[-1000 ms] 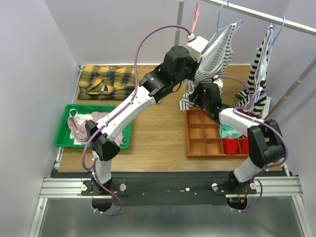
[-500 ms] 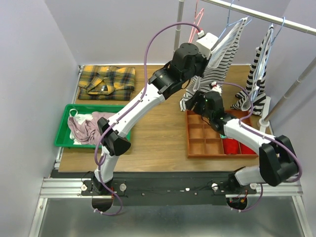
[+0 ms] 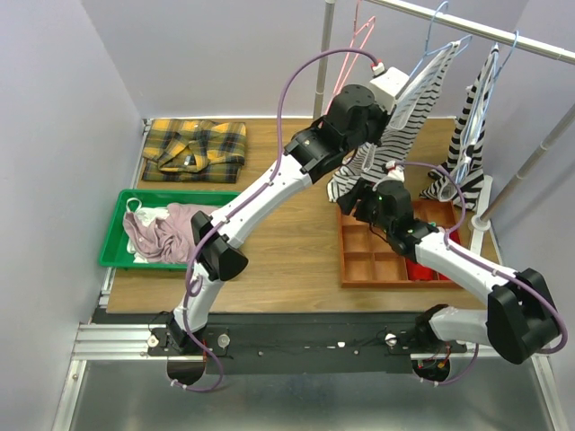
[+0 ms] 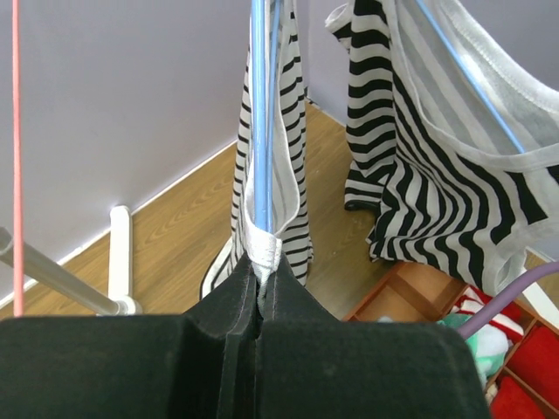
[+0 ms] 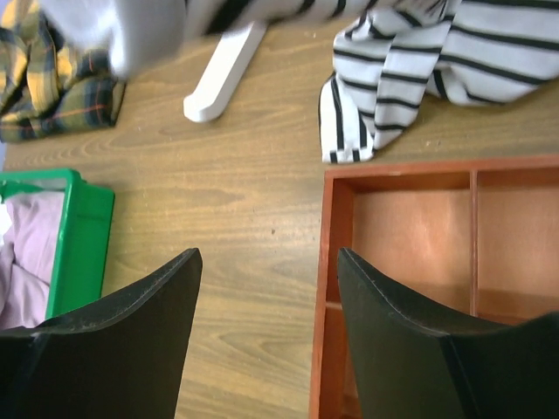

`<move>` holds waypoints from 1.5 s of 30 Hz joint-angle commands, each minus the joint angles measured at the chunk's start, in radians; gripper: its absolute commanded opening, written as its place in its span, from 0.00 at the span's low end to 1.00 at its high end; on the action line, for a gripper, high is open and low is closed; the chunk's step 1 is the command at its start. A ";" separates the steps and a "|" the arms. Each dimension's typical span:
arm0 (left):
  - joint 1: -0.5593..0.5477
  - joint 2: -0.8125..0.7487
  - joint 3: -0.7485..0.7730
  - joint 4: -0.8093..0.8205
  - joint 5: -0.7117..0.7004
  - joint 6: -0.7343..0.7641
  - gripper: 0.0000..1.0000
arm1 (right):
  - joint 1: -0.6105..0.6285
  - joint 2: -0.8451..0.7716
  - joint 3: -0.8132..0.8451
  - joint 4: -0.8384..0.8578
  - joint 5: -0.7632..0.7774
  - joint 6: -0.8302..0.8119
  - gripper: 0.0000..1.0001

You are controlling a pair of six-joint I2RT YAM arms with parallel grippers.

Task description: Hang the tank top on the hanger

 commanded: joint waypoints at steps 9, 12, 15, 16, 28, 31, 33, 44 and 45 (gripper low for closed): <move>-0.021 0.047 0.070 0.095 0.042 -0.029 0.00 | 0.020 -0.071 -0.060 -0.034 -0.011 -0.002 0.72; -0.021 0.051 0.070 0.101 0.054 -0.037 0.00 | 0.022 -0.073 -0.063 -0.036 -0.008 -0.004 0.72; -0.021 0.057 0.071 0.107 0.065 -0.047 0.00 | 0.024 -0.071 -0.063 -0.039 -0.009 -0.005 0.72; -0.021 0.063 0.077 0.110 0.066 -0.049 0.00 | 0.027 -0.073 -0.063 -0.040 -0.011 -0.007 0.72; -0.021 0.072 0.079 0.135 0.071 -0.070 0.08 | 0.027 -0.085 -0.063 -0.053 -0.002 -0.008 0.72; -0.021 0.069 0.078 0.142 0.066 -0.067 0.08 | 0.027 -0.085 -0.063 -0.053 -0.003 -0.010 0.72; -0.021 0.066 0.078 0.149 0.065 -0.069 0.09 | 0.027 -0.084 -0.060 -0.054 -0.005 -0.011 0.72; -0.020 0.046 0.070 0.173 0.059 -0.070 0.35 | 0.028 -0.081 -0.054 -0.060 -0.003 -0.018 0.72; -0.020 0.043 0.065 0.175 0.059 -0.073 0.39 | 0.027 -0.082 -0.054 -0.062 -0.006 -0.018 0.72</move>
